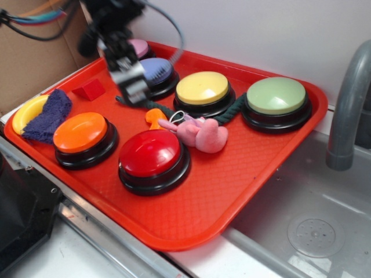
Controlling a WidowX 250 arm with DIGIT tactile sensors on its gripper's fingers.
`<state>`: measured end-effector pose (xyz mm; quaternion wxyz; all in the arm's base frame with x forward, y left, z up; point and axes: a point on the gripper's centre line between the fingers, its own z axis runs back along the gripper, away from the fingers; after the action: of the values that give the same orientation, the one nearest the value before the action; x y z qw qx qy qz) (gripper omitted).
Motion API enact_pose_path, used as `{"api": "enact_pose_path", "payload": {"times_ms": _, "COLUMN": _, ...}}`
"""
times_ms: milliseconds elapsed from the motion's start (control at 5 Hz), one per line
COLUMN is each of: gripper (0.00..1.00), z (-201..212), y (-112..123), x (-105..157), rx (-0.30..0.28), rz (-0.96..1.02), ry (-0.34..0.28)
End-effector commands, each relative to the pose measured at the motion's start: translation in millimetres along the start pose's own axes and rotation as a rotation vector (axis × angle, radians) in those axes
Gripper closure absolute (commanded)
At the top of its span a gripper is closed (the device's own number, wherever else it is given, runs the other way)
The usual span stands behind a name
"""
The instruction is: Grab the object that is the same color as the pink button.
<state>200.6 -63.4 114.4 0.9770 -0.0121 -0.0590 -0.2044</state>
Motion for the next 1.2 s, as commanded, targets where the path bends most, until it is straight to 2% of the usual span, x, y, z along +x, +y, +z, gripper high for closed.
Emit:
{"api": "enact_pose_path", "payload": {"times_ms": 0, "gripper": 0.0, "z": -62, "y": -9, "x": 45, "rx": 0.067, "rz": -0.031, "ry": -0.1}}
{"api": "enact_pose_path", "payload": {"times_ms": 200, "gripper": 0.0, "z": -79, "y": -19, "x": 61, "rx": 0.006, "rz": -0.041, "ry": -0.138}}
{"api": "enact_pose_path", "payload": {"times_ms": 400, "gripper": 0.0, "z": -85, "y": -26, "x": 67, "rx": 0.02, "rz": -0.041, "ry": -0.14}}
{"api": "enact_pose_path", "payload": {"times_ms": 600, "gripper": 0.07, "z": -92, "y": -31, "x": 68, "rx": 0.008, "rz": -0.039, "ry": -0.141}}
{"api": "enact_pose_path", "payload": {"times_ms": 800, "gripper": 1.0, "z": -92, "y": -34, "x": 65, "rx": 0.033, "rz": -0.029, "ry": -0.152}}
{"api": "enact_pose_path", "payload": {"times_ms": 1000, "gripper": 1.0, "z": -87, "y": -32, "x": 64, "rx": 0.051, "rz": -0.007, "ry": -0.153}}
